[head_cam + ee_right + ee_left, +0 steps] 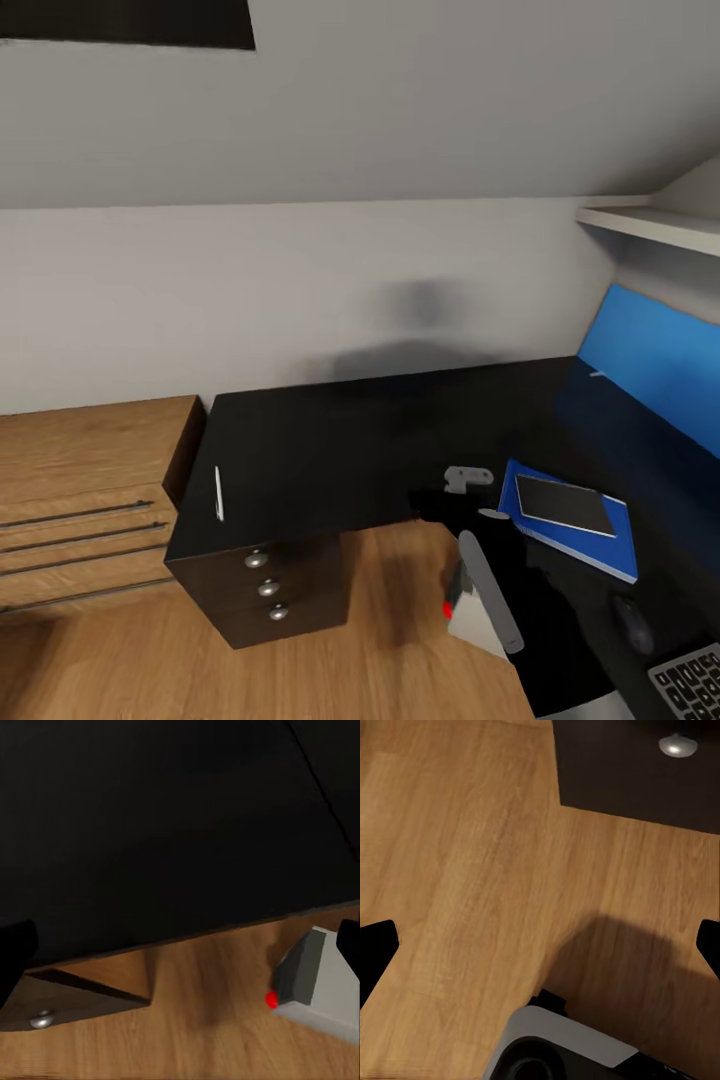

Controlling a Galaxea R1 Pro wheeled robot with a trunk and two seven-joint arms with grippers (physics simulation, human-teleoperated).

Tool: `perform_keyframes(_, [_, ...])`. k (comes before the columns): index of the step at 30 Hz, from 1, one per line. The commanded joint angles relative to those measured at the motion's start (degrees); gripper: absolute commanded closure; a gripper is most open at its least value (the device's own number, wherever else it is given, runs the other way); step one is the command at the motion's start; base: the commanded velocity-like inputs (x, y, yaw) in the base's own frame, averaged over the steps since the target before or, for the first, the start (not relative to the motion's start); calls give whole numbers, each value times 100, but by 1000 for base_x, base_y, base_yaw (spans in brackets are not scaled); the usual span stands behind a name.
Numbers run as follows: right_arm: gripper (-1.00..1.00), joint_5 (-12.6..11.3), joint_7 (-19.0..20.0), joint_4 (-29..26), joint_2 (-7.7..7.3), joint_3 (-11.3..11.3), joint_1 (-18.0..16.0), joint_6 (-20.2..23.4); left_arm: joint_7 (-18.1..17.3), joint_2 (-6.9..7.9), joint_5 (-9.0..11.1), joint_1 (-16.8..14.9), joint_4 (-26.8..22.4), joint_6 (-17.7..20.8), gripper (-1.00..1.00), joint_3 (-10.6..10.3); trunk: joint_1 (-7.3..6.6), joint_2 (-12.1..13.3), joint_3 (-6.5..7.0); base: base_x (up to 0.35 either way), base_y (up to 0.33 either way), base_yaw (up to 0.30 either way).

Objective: In the bedroom, organize the workspace by keeping the computer under the desk, ensuring the monitor is on the desk, placing the keyboard on the desk next to the monitor, placing the mouse on the desk next to the keyboard, moving the folder from the swivel chair onto the desk next to the mouse, stacking the notebook on top of the folder with the pen on top of the notebook, and positioning the swivel chair next to the desk.

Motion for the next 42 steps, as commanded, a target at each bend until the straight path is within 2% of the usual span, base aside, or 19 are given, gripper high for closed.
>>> perform_keyframes(1, [-100,-58,-59,-6,-1,23,-4,14,45,5,35,-6,1,-26,-100,-48,1,-6,-7,0,0,275])
perform_keyframes(4, [-100,-38,-68,26,14,281,-4,11,45,5,33,-6,1,-26,-100,-46,1,-6,-8,0,0,277])
perform_keyframes(5, [-100,-24,-82,56,43,483,-4,0,45,5,33,-6,1,-26,-100,-46,1,-6,-9,0,0,278])
perform_keyframes(7, [-100,-7,-125,86,78,696,-4,-32,45,5,33,-6,1,-26,-100,-45,1,-6,-12,0,0,279])
perform_keyframes(8, [-100,13,-225,106,107,893,-4,-89,45,5,33,-6,1,-26,-100,-43,1,-6,-15,0,0,276])
perform_keyframes(11, [-100,36,-491,127,132,1134,-4,-210,45,8,33,-6,1,-26,-100,-40,1,-6,-24,0,0,272])
perform_keyframes(12, [-100,40,-725,136,142,1267,-4,-291,45,10,33,-6,1,-28,-100,-39,1,-6,-28,0,0,263])
perform_keyframes(14, [-100,42,-954,145,148,1396,-4,-359,45,11,33,-6,1,-27,-100,-39,1,-6,-36,0,0,259])
perform_keyframes(15, [-100,44,-1263,203,154,1636,-4,-461,45,9,33,-6,1,-26,-100,-38,1,-6,-41,0,0,243])
perform_keyframes(16, [-100,45,-1341,264,156,1731,-4,-514,45,9,33,-6,1,-26,-100,-38,1,-6,-47,0,0,233])
perform_keyframes(20, [-100,47,-1441,487,177,1869,-4,-673,45,12,37,-6,1,-26,-100,-38,1,-6,-70,0,0,224])
perform_keyframes(24, [-100,81,-1486,854,297,1927,-4,-913,41,13,39,-6,1,-32,-100,-38,1,-6,-95,0,0,203])
perform_keyframes(32, [-100,92,-1492,972,319,1927,-4,-1066,15,24,41,-6,1,-34,-100,-34,1,-6,-144,-96,71,128])
perform_keyframes(42, [-100,93,-1496,960,313,1938,-4,-1194,12,33,41,-6,1,-35,-100,-29,1,-6,-153,-203,238,12])
